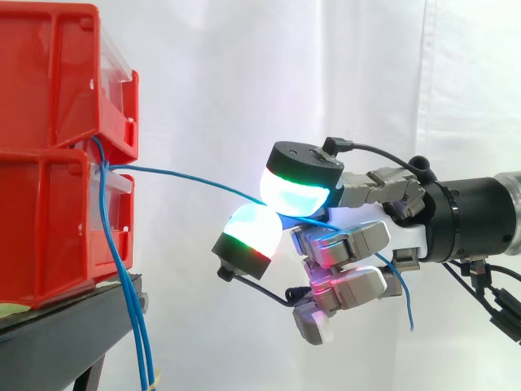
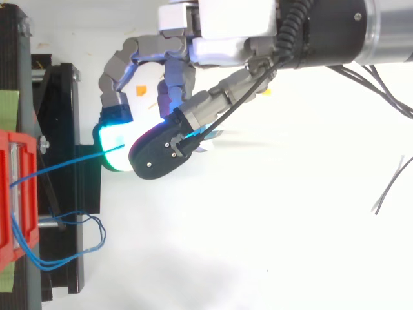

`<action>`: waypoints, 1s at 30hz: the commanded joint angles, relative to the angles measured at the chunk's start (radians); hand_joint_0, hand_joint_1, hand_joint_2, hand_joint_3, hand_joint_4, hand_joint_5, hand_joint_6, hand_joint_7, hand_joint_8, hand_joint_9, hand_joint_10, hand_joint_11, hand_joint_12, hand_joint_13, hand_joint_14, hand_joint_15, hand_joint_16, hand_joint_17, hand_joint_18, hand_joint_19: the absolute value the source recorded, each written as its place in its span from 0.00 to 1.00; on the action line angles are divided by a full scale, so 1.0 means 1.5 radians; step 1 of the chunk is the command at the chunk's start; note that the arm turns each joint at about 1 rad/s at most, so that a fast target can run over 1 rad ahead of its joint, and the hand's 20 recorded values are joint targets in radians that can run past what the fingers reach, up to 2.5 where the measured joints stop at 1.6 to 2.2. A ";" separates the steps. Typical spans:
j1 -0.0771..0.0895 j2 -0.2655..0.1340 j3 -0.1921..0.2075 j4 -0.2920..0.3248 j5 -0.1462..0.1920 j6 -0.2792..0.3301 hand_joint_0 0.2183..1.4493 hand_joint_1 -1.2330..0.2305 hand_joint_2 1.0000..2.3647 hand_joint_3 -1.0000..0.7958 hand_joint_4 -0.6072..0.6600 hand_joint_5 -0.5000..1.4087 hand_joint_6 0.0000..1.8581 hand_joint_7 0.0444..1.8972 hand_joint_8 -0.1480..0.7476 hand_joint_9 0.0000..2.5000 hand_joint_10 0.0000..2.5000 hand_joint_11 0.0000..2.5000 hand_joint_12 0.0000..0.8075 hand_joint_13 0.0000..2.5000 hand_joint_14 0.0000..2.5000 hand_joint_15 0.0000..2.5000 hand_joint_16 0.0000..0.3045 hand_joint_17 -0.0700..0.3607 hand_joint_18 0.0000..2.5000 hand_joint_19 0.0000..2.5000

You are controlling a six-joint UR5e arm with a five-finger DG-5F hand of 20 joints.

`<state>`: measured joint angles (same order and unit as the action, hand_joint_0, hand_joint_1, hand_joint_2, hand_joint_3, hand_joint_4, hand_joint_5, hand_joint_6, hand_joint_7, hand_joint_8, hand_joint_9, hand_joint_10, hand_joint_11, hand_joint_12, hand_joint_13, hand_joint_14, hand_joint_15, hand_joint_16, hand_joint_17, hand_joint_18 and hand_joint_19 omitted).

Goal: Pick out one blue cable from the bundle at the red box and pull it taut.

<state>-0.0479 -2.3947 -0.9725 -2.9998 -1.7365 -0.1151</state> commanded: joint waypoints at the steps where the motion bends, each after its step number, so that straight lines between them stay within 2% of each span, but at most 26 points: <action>1: -0.001 0.000 0.000 -0.001 0.000 0.000 0.31 0.30 0.02 0.52 0.40 0.23 0.50 0.50 0.42 0.64 0.01 0.64 0.46 0.54 0.01 0.47 0.17 0.44 0.38 0.32; 5: -0.001 0.000 0.000 -0.006 -0.001 0.004 0.31 0.30 0.02 0.54 0.39 0.24 0.50 0.50 0.44 0.64 0.01 0.62 0.49 0.53 0.01 0.45 0.18 0.45 0.38 0.31; 12: -0.002 0.022 0.000 -0.063 -0.010 -0.014 0.31 0.30 0.01 0.54 0.39 0.24 0.50 0.50 0.44 0.65 0.01 0.60 0.51 0.53 0.01 0.44 0.19 0.46 0.39 0.31; 14: -0.004 0.032 -0.001 -0.096 -0.010 -0.039 0.31 0.30 0.01 0.54 0.39 0.24 0.50 0.50 0.44 0.64 0.01 0.60 0.51 0.53 0.01 0.44 0.19 0.46 0.39 0.31; 15: -0.004 0.032 -0.001 -0.096 -0.010 -0.039 0.31 0.30 0.02 0.54 0.39 0.24 0.50 0.50 0.45 0.64 0.01 0.60 0.50 0.53 0.01 0.44 0.19 0.46 0.39 0.30; 22: -0.006 0.060 -0.003 -0.177 -0.008 -0.093 0.31 0.30 0.01 0.55 0.39 0.24 0.50 0.51 0.45 0.64 0.01 0.59 0.51 0.52 0.01 0.44 0.19 0.47 0.38 0.30; 30: -0.003 0.078 -0.010 -0.209 -0.004 -0.095 0.31 0.31 0.01 0.55 0.39 0.24 0.50 0.50 0.46 0.64 0.01 0.58 0.53 0.52 0.01 0.43 0.20 0.47 0.38 0.29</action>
<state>-0.0541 -2.2869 -0.9846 -3.2982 -1.7452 -0.2590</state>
